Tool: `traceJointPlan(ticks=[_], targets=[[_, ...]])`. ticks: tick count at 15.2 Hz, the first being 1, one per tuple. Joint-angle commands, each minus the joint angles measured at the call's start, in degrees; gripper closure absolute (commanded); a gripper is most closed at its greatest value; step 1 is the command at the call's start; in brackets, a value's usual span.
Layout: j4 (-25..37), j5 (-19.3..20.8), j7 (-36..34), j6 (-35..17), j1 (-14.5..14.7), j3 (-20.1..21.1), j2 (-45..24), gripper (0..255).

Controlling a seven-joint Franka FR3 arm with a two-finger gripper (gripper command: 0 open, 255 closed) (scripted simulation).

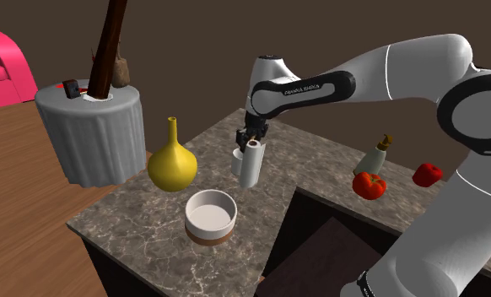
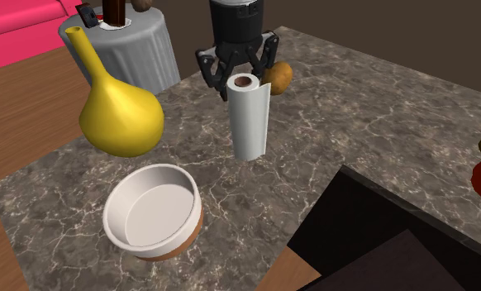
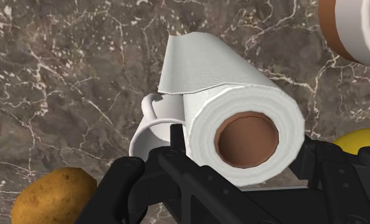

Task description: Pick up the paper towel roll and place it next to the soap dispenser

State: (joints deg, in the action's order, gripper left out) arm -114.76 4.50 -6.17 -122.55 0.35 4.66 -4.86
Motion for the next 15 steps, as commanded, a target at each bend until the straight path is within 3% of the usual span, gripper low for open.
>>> traceJointPlan(ticks=[1, 15], targets=[[0.95, -0.11, 0.1, 1.45, 0.02, 0.03, 0.48, 255], [8.83, -0.68, 0.91, 11.77, 0.04, 0.09, 2.96, 255]])
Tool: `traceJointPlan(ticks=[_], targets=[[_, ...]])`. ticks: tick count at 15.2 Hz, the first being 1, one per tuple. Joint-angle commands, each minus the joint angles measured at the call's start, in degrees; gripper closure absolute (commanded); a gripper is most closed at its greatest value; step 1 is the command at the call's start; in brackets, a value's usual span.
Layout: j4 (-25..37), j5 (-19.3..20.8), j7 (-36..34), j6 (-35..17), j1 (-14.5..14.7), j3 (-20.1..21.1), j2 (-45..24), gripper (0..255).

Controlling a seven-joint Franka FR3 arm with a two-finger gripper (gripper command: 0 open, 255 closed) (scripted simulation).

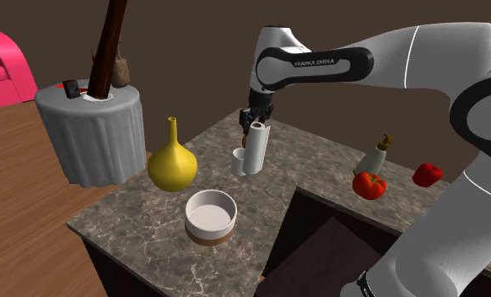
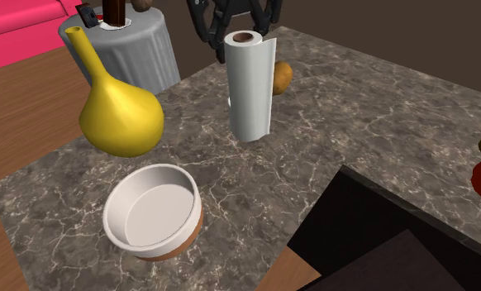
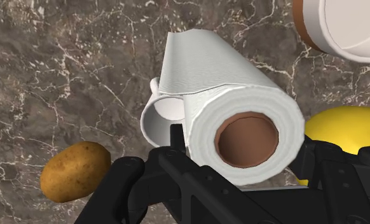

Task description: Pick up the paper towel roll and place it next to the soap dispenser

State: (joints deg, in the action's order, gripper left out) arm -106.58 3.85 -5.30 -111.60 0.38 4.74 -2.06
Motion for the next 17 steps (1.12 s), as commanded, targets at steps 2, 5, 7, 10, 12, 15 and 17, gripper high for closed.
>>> traceJointPlan(ticks=[2, 5, 7, 10, 12, 15, 17], targets=[[1.99, -0.08, 0.14, 2.32, 0.01, 0.01, 0.32, 255], [4.11, -0.15, 0.28, 4.6, 0.02, 0.02, 0.47, 255], [5.6, -0.18, 0.36, 6.13, 0.03, 0.03, 0.51, 255], [7.96, -0.21, 0.49, 8.44, 0.05, 0.05, 0.47, 255], [9.62, -0.22, 0.56, 10.0, 0.06, 0.06, 0.38, 255], [12.23, -0.23, 0.67, 12.37, 0.08, 0.07, 0.14, 255], [14.07, -0.22, 0.74, 13.98, 0.1, 0.09, -0.1, 255]])
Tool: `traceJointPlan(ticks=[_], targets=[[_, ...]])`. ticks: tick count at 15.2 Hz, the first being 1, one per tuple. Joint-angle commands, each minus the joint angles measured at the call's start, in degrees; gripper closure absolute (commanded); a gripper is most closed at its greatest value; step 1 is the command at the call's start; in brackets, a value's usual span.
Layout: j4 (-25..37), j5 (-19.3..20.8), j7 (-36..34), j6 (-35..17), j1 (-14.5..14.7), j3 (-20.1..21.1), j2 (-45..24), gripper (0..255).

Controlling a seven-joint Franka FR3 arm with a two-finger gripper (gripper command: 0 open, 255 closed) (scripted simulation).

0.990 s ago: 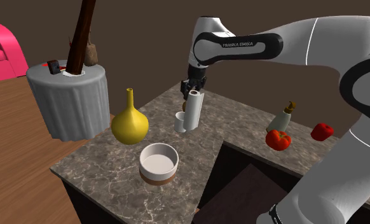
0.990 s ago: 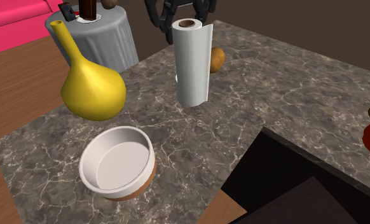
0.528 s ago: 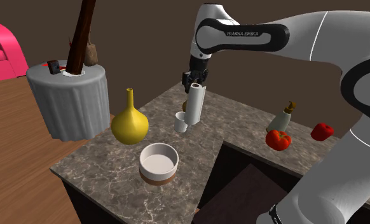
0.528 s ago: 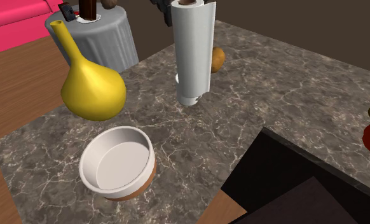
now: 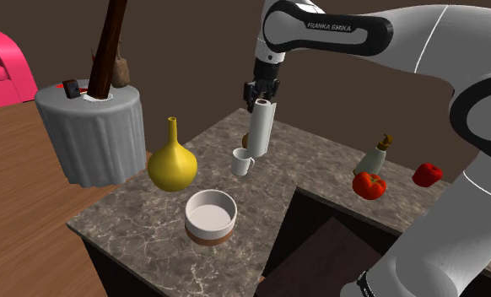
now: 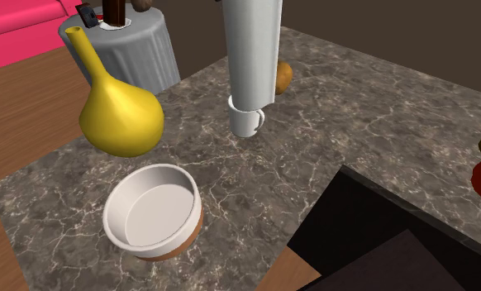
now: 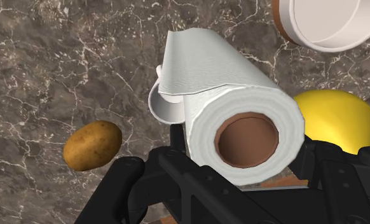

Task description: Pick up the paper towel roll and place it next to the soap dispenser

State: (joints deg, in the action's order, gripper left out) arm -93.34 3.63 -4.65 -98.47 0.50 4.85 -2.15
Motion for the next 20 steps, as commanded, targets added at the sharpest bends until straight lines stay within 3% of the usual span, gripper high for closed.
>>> traceJointPlan(ticks=[1, 20], targets=[[1.78, 0.0, 0.12, 1.66, -0.01, -0.01, -0.14, 255], [25.46, 0.66, 0.67, 18.93, 0.49, 0.25, -6.58, 255]])
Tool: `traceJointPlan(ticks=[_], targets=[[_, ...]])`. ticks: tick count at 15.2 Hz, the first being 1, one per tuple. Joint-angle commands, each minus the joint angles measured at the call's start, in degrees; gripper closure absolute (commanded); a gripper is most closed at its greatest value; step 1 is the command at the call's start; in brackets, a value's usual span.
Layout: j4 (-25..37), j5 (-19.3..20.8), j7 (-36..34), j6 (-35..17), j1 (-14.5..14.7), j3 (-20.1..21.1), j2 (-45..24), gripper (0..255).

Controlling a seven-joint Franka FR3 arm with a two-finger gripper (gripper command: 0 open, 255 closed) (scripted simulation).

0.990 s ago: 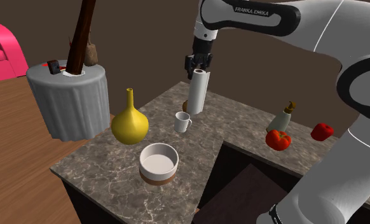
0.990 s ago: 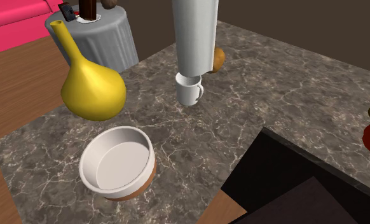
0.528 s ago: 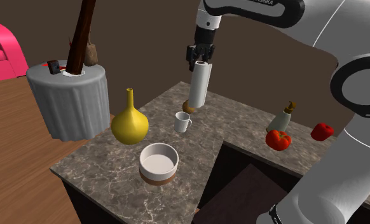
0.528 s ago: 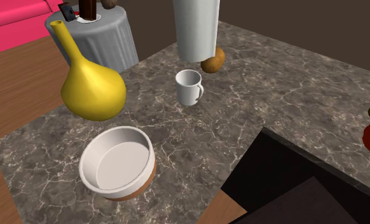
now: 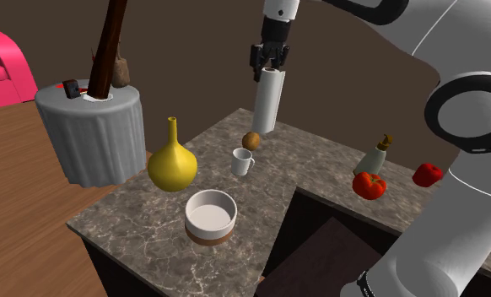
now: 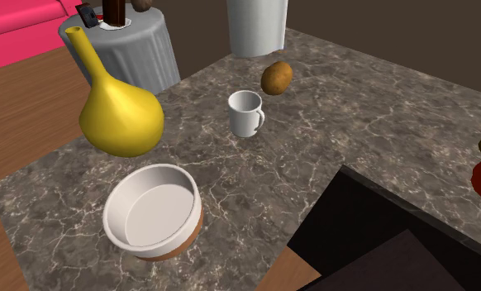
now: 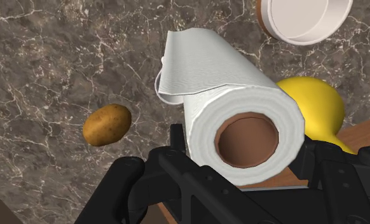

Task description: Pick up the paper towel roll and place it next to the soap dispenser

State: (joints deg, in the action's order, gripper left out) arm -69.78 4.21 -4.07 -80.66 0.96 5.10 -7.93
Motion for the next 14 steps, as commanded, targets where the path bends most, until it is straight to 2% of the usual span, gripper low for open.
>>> traceJointPlan(ticks=[1, 7, 8, 11, 14], targets=[[3.62, 0.17, 0.11, 2.21, 0.08, 0.02, -1.43, 255], [16.37, 0.87, 0.33, 9.8, 0.66, 0.14, -6.6, 255], [16.53, 0.88, 0.34, 9.89, 0.67, 0.13, -6.67, 255], [6.4, -0.26, 3.64, 6.62, -2.14, -1.12, 0.42, 255], [-0.82, -0.97, 7.21, 4.63, -4.43, -2.77, 5.86, 255]])
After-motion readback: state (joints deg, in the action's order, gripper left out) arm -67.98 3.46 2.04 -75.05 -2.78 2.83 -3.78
